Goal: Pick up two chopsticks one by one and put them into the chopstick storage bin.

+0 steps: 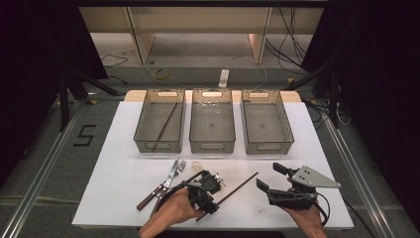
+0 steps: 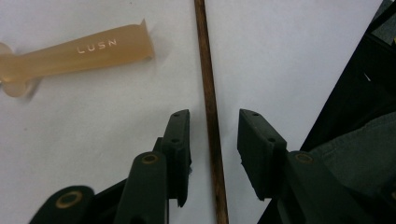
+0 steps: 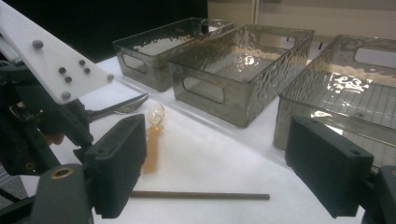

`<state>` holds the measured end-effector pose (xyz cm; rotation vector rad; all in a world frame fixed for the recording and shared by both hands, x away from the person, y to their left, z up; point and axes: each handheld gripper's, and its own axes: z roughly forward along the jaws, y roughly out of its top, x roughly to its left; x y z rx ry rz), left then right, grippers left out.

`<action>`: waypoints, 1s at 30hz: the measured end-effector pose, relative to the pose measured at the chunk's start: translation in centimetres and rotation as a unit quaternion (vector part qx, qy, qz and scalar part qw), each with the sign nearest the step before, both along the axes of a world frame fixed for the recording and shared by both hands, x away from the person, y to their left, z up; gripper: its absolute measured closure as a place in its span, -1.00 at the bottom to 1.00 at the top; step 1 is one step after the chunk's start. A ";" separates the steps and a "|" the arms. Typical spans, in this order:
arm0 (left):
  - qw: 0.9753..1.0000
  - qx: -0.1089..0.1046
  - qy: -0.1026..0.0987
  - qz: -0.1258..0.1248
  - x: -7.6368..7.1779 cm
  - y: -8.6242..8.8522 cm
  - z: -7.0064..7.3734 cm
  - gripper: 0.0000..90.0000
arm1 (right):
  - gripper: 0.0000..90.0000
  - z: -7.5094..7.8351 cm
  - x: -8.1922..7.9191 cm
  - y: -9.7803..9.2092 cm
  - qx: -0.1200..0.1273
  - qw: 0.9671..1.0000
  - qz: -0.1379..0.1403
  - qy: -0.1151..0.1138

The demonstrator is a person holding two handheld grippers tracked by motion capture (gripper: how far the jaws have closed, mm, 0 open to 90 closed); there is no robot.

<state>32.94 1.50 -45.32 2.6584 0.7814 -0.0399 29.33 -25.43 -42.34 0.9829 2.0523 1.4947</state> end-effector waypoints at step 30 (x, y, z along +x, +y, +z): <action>0.999 0.027 -0.022 -0.006 -0.5 -0.6 -0.8 0.83 | -0.52 0.0 0.0 0.0 0.000 1.000 0.002 0.001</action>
